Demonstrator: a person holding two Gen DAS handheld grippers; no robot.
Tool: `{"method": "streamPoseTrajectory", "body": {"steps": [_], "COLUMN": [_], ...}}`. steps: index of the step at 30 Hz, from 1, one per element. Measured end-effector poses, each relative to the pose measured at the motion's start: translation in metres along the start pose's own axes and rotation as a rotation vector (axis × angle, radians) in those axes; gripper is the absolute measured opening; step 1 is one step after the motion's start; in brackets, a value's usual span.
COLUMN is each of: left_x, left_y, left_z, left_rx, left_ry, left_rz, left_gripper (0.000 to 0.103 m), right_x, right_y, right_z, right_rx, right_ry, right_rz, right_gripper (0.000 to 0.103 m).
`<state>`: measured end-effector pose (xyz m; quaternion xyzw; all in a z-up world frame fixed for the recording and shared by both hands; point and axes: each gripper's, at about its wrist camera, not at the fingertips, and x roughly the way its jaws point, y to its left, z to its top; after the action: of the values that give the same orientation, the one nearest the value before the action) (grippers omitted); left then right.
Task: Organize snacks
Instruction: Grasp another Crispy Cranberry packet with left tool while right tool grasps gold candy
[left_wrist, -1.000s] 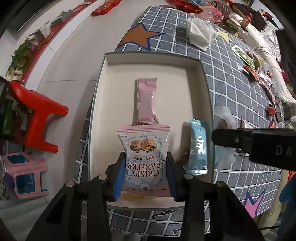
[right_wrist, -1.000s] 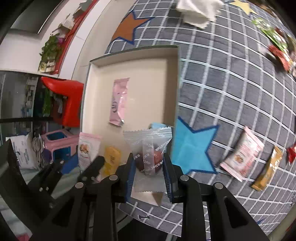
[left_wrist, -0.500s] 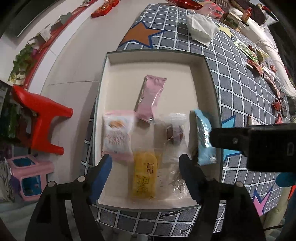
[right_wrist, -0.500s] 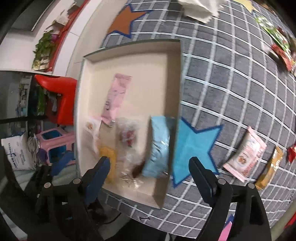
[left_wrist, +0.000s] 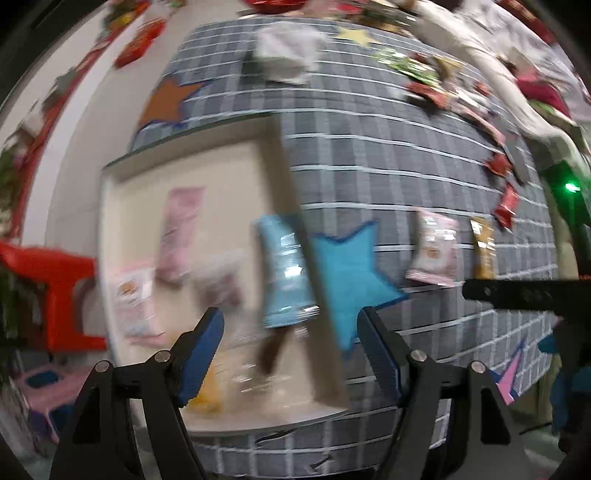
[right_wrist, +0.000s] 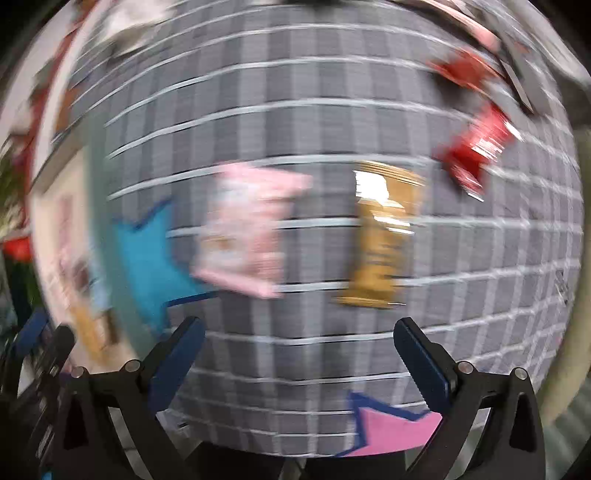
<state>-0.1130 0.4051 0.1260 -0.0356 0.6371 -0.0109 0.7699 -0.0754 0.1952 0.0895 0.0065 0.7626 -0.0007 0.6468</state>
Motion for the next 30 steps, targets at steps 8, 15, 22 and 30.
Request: {"method": "streamPoseTrajectory", "body": {"steps": [8, 15, 22, 30], "left_x": [0.033, 0.032, 0.051, 0.102], "left_y": [-0.083, -0.092, -0.108, -0.133], "left_z": [0.039, 0.041, 0.044, 0.058], "left_rx": [0.173, 0.13, 0.124, 0.098], "left_ry": [0.035, 0.045, 0.092, 0.18], "left_rz": [-0.055, -0.064, -0.059, -0.043], "left_gripper": [0.079, 0.079, 0.079, 0.079], "right_x": [0.013, 0.019, 0.022, 0.022], "right_y": [-0.051, -0.054, -0.046, -0.118], "right_z": [0.028, 0.058, 0.073, 0.05], "right_rx": [0.073, 0.018, -0.116, -0.047], "right_ry": [-0.021, -0.035, -0.043, -0.031], "right_rz": [-0.016, -0.001, -0.095, -0.005], "right_gripper": [0.103, 0.077, 0.026, 0.025]}}
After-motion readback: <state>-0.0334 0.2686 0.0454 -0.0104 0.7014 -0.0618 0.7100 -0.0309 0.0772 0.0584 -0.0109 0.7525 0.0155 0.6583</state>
